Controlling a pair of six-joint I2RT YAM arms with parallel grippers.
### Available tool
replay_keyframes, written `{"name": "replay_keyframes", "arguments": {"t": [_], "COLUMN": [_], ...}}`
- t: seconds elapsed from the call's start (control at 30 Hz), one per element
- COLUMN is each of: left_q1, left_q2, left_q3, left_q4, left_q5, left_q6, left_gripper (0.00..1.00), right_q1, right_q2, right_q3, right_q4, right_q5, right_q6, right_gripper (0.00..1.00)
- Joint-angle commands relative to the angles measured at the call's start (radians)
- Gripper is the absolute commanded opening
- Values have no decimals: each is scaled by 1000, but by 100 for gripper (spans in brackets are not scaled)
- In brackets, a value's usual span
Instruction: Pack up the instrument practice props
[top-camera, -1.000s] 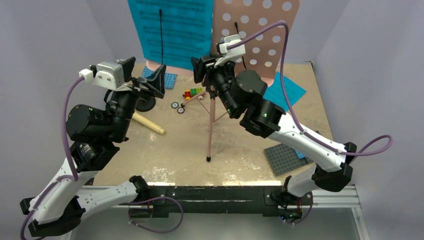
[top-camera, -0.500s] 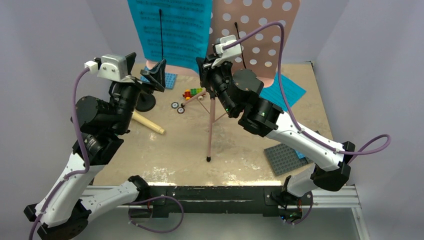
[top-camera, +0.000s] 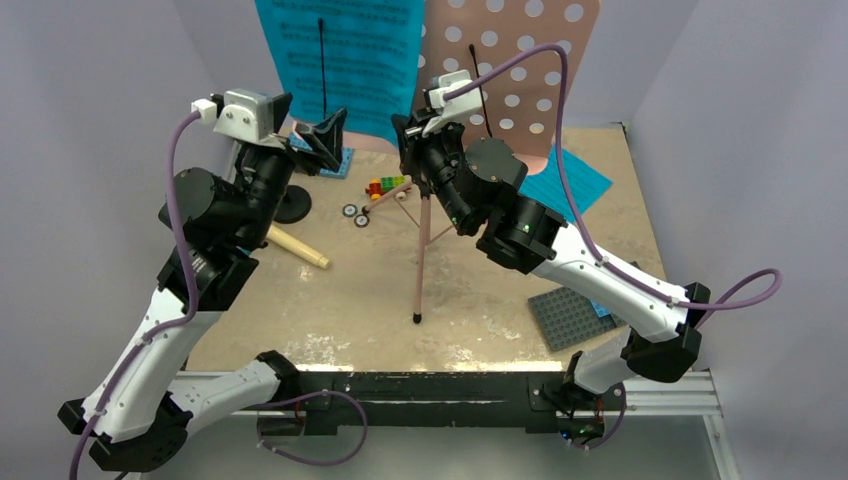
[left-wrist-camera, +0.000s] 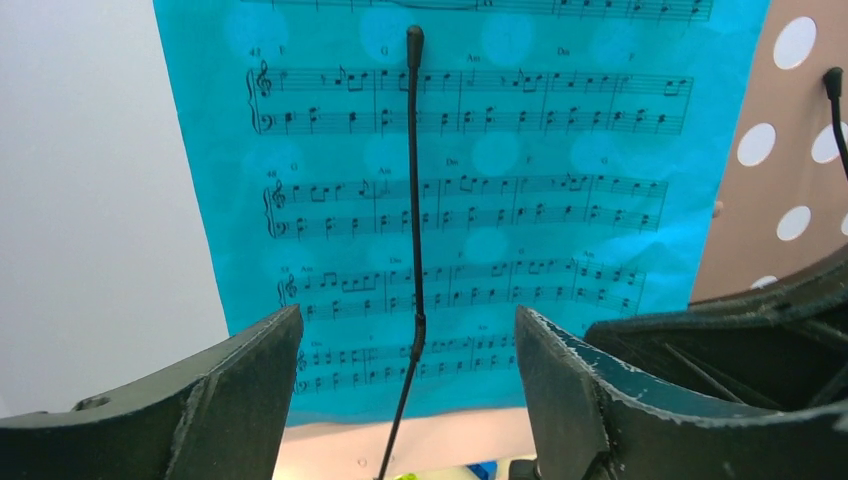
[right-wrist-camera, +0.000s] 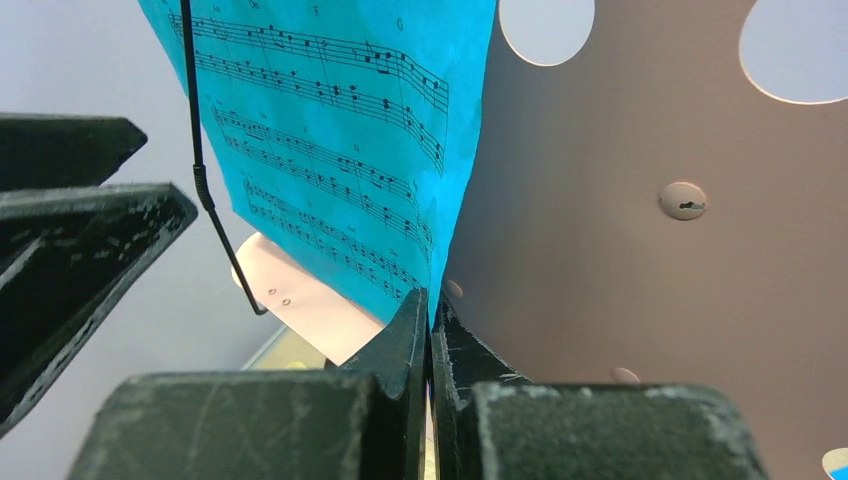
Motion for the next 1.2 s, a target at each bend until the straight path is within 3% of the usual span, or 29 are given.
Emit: {"name": "replay_keyframes", "arguments": {"t": [0.0,0.13,0.5,0.97,1.17], "left_q1": [31,42,53,58,59], "left_q2": [31,42,85,64,35], "left_q3": [57,57,77,59,22], "left_q4": [34,57,54,63,114], "left_q5": [36,68,63,91,107], "left_q6": [-7,-7,15,21,25], "left_gripper": [77,66,55,1,0], "right_q1": [-4,-4,-3,-4,-4], "right_q2": [-35,-30,-33,-44,-50], "right_q3": [16,22,20,15,10], "right_q4": [12,12,-17,-27,-28], "right_q5": [-24,-30,-44,-49,-48], "right_q6": [-13,-12,-12,-9,-6], "right_gripper": [0,0,0,0,0]}}
